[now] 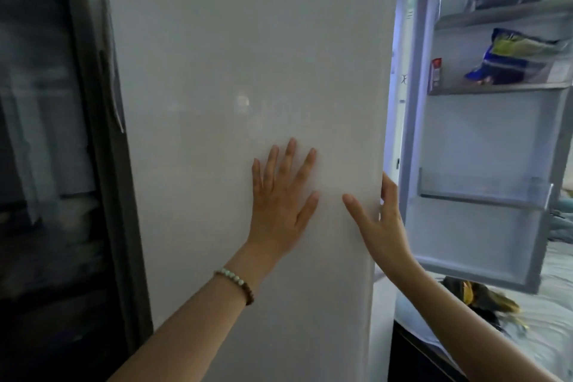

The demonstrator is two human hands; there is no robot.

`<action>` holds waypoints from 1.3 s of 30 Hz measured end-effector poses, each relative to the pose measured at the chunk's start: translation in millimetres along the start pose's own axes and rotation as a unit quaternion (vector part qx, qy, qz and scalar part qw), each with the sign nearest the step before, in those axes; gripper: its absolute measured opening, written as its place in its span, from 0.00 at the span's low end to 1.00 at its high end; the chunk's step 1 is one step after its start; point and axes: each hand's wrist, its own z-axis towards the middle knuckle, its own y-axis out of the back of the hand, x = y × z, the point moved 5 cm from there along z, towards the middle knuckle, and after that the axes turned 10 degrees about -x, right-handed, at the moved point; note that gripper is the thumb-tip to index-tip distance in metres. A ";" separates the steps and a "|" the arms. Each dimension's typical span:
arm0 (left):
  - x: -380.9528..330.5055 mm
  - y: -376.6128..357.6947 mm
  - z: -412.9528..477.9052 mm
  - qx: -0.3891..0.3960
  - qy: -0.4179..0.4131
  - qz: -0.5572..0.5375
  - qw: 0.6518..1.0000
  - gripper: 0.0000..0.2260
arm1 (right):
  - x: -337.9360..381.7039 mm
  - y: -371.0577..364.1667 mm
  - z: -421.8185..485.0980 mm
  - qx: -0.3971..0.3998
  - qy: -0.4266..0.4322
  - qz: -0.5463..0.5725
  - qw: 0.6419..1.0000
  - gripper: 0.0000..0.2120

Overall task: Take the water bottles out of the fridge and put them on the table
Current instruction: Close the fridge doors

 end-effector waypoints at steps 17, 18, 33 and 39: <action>58.4 -145.6 42.7 -0.062 0.028 0.163 0.984 0.23 | -150.3 -118.7 141.0 0.049 0.010 0.102 0.994 0.38; 62.9 -152.0 44.1 -0.061 0.033 0.182 0.981 0.23 | -154.9 -126.2 144.8 0.055 0.042 0.096 0.993 0.37; 98.8 -192.9 44.5 -0.018 0.061 0.344 0.937 0.24 | -192.9 -185.9 167.7 0.078 0.318 -0.089 0.941 0.32; 98.3 -193.1 38.6 -0.012 0.076 0.364 0.928 0.24 | -195.6 -181.7 172.1 0.116 0.333 -0.063 0.933 0.32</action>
